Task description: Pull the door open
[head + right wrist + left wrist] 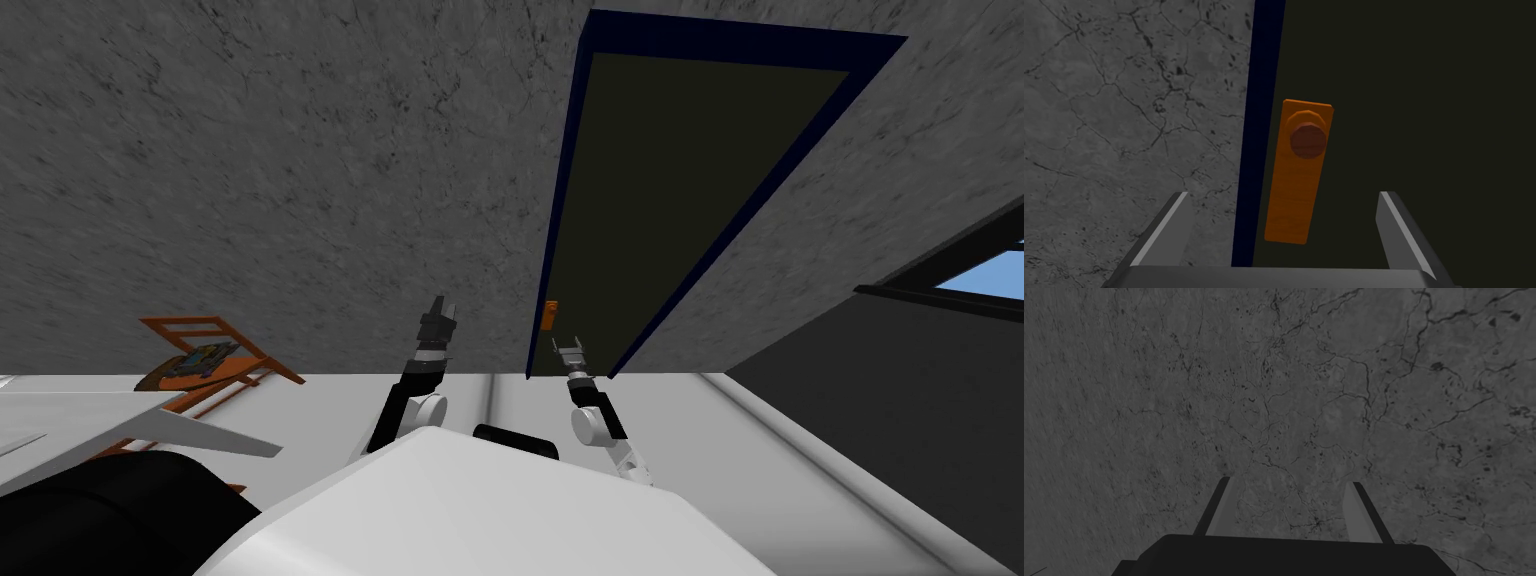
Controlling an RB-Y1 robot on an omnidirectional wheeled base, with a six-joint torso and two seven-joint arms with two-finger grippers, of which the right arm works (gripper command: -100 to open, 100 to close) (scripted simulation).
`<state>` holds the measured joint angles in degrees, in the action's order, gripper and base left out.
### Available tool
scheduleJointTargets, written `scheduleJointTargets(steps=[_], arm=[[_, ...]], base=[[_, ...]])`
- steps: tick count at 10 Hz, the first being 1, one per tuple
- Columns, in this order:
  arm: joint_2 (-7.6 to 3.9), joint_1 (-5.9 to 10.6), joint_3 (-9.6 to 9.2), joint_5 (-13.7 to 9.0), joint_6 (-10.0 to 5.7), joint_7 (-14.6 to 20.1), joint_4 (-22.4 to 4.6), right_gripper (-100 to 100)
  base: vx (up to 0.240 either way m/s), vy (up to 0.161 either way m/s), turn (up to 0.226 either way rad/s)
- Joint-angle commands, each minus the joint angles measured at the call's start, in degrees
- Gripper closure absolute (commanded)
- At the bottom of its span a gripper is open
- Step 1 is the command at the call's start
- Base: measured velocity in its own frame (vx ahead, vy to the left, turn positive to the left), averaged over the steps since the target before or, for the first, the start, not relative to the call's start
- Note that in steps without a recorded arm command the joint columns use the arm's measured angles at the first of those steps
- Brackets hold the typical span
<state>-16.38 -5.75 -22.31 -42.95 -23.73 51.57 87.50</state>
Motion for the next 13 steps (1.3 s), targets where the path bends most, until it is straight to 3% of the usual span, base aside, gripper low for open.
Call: scheduleJointTargets(steps=[1,6,7,8,9,10,13], arm=[[-0.64,1.36,-0.99,-1.99,0.62,2.26,-2.18,-100],[-2.54,4.61,-3.45,-6.80,1.78,7.76,-7.49,-100],[-2.24,4.21,-3.06,-6.27,1.77,6.93,-6.71,-100],[-4.31,4.40,-2.02,-7.07,0.93,9.08,-8.31,-100],[-5.07,4.45,-1.63,-7.33,0.59,9.81,-8.87,-100],[-6.78,4.57,-0.74,-7.91,-0.20,11.48,-10.15,-100],[-8.67,4.70,0.25,-8.55,-1.06,13.31,-11.56,-100]], base=[[0.159,-0.066,0.017],[0.158,-0.039,0.008],[0.054,-0.022,0.005],[-0.004,0.088,0.254],[-0.012,0.141,0.222],[0.015,0.158,0.279],[0.054,0.084,0.120]])
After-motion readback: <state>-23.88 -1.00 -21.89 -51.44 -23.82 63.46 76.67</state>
